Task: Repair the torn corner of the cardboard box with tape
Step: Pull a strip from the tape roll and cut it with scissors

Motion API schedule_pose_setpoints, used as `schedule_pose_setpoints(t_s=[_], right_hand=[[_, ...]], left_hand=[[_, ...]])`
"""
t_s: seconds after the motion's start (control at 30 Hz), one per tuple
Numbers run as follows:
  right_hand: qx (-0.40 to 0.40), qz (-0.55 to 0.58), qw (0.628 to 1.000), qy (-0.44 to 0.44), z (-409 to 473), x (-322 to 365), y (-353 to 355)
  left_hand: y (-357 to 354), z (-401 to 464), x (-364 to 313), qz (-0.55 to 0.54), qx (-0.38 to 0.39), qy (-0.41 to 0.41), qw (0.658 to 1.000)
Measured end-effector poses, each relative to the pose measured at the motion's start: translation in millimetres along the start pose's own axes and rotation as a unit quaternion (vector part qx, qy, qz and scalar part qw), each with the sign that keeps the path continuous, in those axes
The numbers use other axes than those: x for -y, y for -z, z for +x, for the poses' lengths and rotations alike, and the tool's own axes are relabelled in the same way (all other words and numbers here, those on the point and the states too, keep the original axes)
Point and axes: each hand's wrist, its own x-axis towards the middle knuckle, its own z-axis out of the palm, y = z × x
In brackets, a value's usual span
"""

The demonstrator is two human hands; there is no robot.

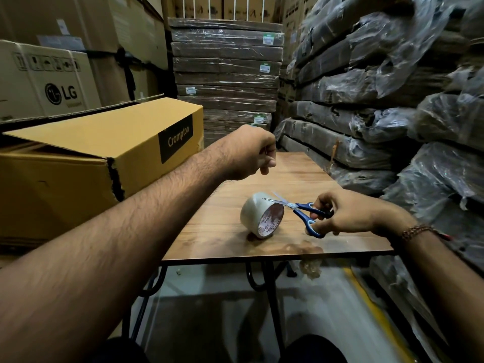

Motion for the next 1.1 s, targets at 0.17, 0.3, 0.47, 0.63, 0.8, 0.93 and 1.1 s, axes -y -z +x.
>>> schedule_pose_setpoints(t_s=[0.17, 0.3, 0.47, 0.63, 0.8, 0.93, 1.1], right_hand=[[-0.012, -0.036, 0.999, -0.013, 4, 6, -1], [-0.005, -0.044, 0.999, -0.018, 7, 11, 1], [0.014, -0.062, 0.998, -0.010, 6, 18, 8], [0.000, -0.071, 0.997, 0.005, 5, 22, 7], [-0.013, -0.092, 0.996, 0.019, 7, 23, 4], [-0.021, -0.105, 0.994, 0.025, 7, 22, 3], [-0.041, -0.086, 0.995, 0.020, 9, 21, -1]], left_hand=[[-1, 0, 0, -0.003, -0.001, -0.006, 1.000], [-2, -2, 0, -0.004, 0.004, -0.001, 1.000], [-2, -3, 0, -0.005, 0.008, 0.001, 1.000], [-4, -3, 2, 0.004, 0.001, 0.000, 1.000], [-5, -3, 4, 0.009, 0.004, 0.003, 1.000], [-5, -3, 5, 0.007, -0.002, 0.002, 1.000], [-5, -5, 8, 0.006, -0.007, 0.002, 1.000]])
